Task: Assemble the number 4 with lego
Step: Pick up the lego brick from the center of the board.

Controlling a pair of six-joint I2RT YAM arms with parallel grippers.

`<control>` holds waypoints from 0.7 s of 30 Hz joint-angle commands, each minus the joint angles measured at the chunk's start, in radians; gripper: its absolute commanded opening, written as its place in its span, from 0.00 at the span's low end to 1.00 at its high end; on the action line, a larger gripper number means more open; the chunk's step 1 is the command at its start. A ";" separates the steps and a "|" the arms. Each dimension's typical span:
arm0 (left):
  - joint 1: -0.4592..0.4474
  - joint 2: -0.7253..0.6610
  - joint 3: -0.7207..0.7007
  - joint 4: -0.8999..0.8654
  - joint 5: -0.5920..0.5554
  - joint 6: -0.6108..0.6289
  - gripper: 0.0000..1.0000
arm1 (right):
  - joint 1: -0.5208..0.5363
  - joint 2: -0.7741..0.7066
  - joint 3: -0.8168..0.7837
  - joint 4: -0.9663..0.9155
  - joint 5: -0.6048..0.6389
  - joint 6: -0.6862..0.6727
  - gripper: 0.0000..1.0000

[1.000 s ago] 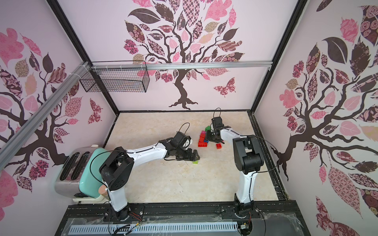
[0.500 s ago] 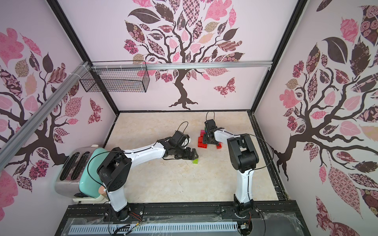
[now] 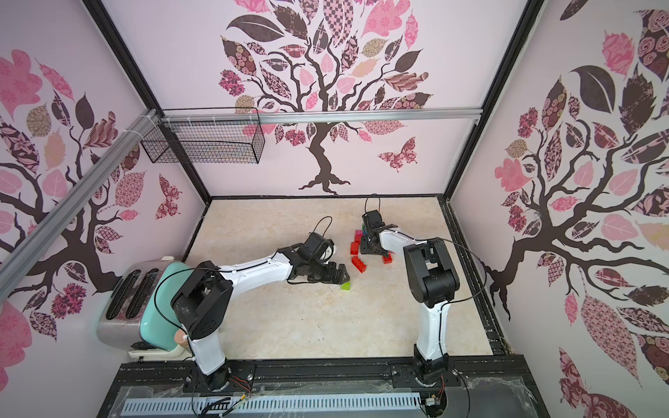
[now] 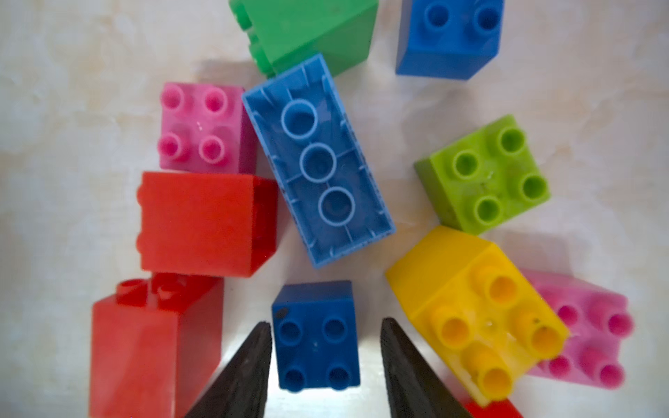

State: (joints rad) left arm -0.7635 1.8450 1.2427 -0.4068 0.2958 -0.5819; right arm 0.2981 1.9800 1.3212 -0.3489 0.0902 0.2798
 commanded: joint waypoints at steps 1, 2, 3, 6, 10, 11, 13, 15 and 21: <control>0.006 -0.026 -0.029 -0.002 -0.007 0.008 0.98 | -0.005 0.039 0.032 -0.019 0.008 -0.017 0.45; 0.006 -0.025 -0.027 -0.002 -0.006 0.008 0.98 | -0.004 0.041 0.034 -0.019 0.006 -0.020 0.43; 0.006 -0.022 -0.025 -0.003 -0.004 0.009 0.98 | -0.004 0.041 0.037 -0.020 0.004 -0.021 0.40; 0.006 -0.014 -0.017 -0.008 0.003 0.013 0.98 | -0.004 0.039 0.036 -0.022 0.006 -0.027 0.37; 0.006 -0.012 -0.014 -0.008 0.003 0.014 0.98 | -0.004 0.040 0.033 -0.026 0.009 -0.033 0.42; 0.006 -0.012 -0.014 -0.009 0.003 0.013 0.98 | -0.004 0.043 0.033 -0.027 0.008 -0.035 0.43; 0.006 -0.012 -0.017 -0.009 0.003 0.013 0.98 | -0.004 0.048 0.036 -0.031 0.005 -0.038 0.46; 0.006 -0.013 -0.017 -0.009 0.003 0.013 0.98 | -0.004 0.052 0.038 -0.034 0.005 -0.038 0.45; 0.006 -0.009 -0.016 -0.010 0.005 0.012 0.98 | -0.004 0.054 0.042 -0.034 0.003 -0.044 0.40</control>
State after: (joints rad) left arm -0.7635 1.8446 1.2415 -0.4080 0.2970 -0.5781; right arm 0.2981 1.9934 1.3308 -0.3595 0.0898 0.2428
